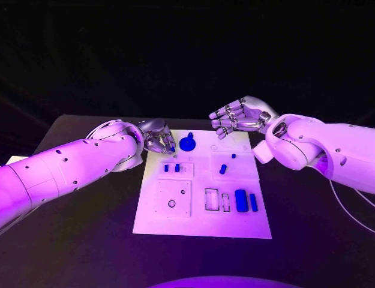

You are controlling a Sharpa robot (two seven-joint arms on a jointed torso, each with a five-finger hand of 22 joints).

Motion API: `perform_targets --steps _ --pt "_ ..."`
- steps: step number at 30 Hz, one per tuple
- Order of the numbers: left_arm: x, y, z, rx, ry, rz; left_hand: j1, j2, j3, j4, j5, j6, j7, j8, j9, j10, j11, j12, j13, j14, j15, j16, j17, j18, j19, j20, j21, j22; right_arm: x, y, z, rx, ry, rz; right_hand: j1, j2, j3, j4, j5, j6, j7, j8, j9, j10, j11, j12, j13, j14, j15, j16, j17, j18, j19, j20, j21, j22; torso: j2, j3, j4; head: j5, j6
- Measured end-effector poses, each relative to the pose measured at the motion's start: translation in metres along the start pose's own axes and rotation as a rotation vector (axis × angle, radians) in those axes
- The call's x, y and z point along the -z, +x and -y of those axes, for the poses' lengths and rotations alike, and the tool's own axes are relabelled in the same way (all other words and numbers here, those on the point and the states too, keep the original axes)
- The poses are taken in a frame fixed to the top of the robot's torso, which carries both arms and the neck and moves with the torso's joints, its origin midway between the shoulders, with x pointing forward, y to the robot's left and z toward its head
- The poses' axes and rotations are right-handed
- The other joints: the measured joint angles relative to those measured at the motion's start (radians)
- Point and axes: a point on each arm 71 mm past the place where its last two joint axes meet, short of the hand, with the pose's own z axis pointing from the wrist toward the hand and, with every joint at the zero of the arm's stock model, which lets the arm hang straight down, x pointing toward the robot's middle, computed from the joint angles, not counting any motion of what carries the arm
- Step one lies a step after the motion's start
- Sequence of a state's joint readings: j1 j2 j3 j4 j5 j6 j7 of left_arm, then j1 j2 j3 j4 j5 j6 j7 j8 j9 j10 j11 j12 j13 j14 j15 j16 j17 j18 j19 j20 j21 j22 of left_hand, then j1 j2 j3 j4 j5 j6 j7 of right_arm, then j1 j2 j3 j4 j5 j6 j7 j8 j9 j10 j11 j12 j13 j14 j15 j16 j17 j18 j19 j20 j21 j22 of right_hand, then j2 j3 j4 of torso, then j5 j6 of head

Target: Assemble the parts on the task board

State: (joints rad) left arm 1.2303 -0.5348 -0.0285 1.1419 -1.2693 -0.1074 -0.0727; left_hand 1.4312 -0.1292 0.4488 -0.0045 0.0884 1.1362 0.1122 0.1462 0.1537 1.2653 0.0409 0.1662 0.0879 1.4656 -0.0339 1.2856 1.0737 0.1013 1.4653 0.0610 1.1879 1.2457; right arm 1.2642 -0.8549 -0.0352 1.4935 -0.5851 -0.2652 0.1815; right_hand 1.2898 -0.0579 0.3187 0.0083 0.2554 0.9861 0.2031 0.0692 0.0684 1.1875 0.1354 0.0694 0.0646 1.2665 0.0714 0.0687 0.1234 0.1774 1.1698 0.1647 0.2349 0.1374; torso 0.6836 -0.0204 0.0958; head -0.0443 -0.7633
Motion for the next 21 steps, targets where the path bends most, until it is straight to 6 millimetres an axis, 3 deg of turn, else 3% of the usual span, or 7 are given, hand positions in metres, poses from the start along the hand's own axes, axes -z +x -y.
perform_targets --steps 21 --pt "-0.004 0.011 0.001 -0.014 -0.016 -0.055 -0.003 0.003 0.006 0.0 0.0 0.003 -0.003 -0.005 -0.002 0.003 -0.003 -0.004 0.001 0.0 0.0 0.0 -0.002 0.0 0.0 0.0 0.0 0.003 0.0 0.001 0.0 -0.001 0.0 -0.003 0.0 0.0 0.0 0.0 0.0 0.0 0.0 0.0 0.0 0.0 0.0 0.0 0.0 0.0 0.0 0.0 0.0 0.0 0.0 0.0 0.0 -0.001 0.001 0.0015 -0.0019 0.004 -0.002"
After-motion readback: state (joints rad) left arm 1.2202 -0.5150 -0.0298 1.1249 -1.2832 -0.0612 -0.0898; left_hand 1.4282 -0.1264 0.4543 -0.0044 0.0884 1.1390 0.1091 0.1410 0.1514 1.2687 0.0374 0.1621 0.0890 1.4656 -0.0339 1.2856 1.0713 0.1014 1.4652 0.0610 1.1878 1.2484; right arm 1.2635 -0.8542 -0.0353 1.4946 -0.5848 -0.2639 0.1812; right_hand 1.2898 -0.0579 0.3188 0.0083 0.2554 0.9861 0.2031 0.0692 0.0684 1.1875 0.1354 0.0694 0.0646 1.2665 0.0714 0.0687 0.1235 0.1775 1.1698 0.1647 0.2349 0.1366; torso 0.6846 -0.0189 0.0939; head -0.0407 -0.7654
